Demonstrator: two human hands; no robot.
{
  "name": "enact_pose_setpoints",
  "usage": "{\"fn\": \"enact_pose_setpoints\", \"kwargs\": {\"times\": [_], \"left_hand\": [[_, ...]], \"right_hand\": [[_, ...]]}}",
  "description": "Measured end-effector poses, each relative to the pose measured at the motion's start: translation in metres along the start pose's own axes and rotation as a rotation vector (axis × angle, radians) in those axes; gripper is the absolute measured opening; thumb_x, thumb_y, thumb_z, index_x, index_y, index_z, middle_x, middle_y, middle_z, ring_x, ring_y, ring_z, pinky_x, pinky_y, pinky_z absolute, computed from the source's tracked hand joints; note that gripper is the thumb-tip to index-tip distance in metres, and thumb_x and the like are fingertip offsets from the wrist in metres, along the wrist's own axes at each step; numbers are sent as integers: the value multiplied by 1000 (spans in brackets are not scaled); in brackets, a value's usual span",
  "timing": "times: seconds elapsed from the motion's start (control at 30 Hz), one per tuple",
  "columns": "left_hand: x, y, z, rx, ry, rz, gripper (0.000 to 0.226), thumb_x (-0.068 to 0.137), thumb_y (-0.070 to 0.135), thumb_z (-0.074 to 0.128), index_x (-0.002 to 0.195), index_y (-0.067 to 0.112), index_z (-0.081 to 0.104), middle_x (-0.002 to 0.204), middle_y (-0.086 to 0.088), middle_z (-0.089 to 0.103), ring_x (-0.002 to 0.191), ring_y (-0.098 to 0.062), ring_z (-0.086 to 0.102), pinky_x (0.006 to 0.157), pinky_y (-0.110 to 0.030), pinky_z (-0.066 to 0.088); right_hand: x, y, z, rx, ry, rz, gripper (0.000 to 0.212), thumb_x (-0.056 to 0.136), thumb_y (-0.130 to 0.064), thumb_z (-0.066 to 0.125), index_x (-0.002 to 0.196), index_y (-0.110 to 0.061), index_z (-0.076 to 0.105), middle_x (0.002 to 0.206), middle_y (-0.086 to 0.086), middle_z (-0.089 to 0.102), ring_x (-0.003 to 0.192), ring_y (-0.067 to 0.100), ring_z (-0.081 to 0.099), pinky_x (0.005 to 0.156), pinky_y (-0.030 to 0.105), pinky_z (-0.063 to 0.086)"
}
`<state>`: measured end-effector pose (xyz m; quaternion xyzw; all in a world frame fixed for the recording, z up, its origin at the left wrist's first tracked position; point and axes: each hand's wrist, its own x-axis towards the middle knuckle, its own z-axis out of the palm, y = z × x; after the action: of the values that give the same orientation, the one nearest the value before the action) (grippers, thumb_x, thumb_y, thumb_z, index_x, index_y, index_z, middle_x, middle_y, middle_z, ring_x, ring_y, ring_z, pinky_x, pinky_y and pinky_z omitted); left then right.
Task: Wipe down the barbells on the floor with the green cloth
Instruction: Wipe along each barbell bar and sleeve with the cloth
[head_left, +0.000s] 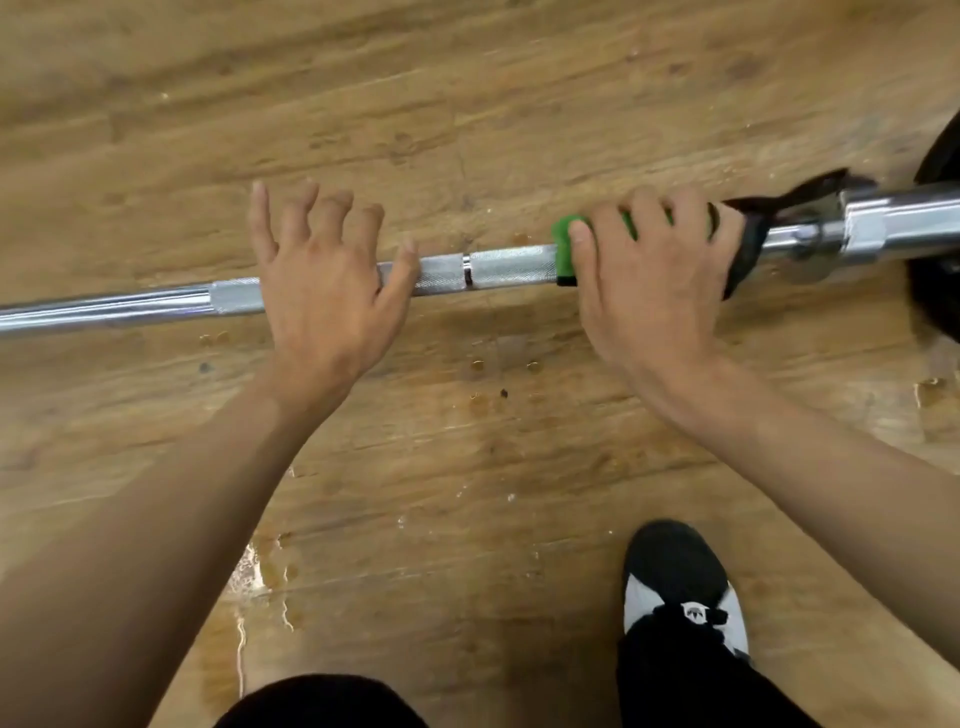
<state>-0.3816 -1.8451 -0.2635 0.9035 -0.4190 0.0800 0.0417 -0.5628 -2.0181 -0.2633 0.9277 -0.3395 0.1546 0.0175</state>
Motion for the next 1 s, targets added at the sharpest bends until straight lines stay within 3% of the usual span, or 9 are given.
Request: {"fn": "enact_pose_setpoints", "kwargs": {"times": [0.13,0.23,0.4,0.5,0.6,0.73,0.87,1.0], "left_hand": [[5,2,5,32,10,12,54,105,48,35,130,16,71,141,-6,66,146,-35,43,127,-57,11],[4,0,8,37,37,42,55,108,47,32,133,16,69,141,-6,66,147,-35,42,127,-57,12],[-1,-2,9,6,45,52,53,109,46,33,135,17,68,141,-7,66,147,-35,42,127,-55,11],[-6,0,9,1,53,55,53,109,46,33,135,16,68,141,-7,66,146,-36,42,127,-55,12],[-12,1,10,-7,73,55,53,109,45,33,134,15,68,140,-8,67,146,-37,43,126,-54,13],[-22,1,8,-7,76,70,55,111,47,29,139,17,65,141,-9,66,146,-37,43,126,-54,14],[-36,2,7,-22,99,85,55,111,47,27,140,17,63,143,-7,65,146,-37,44,126,-54,17],[-53,5,4,-39,107,89,55,111,48,27,142,17,62,145,-6,63,146,-34,44,123,-52,20]], "right_hand": [[3,-77,10,58,-14,-198,36,106,-40,42,112,-18,70,107,8,70,101,34,61,91,47,38],[6,-50,5,115,-61,-328,41,107,-48,42,126,-22,66,114,8,69,103,32,59,85,45,40],[-2,55,-7,4,-78,-55,52,109,-54,33,122,-16,66,104,12,66,98,36,54,83,47,37],[0,49,-6,-64,-60,96,47,108,-45,35,109,-14,70,104,13,69,101,38,55,86,49,36],[0,-4,-5,-15,-58,25,41,105,-39,38,105,-15,72,104,10,71,100,36,58,90,50,36],[-18,1,-13,152,-117,-174,41,107,-45,41,126,-20,67,117,4,69,108,30,57,92,46,36],[-47,63,-27,126,-96,13,45,106,-43,45,136,-13,61,125,13,62,118,35,52,111,51,34],[-44,19,-24,22,-61,120,33,107,-32,41,114,-15,69,109,11,68,106,34,58,101,50,36]]}}
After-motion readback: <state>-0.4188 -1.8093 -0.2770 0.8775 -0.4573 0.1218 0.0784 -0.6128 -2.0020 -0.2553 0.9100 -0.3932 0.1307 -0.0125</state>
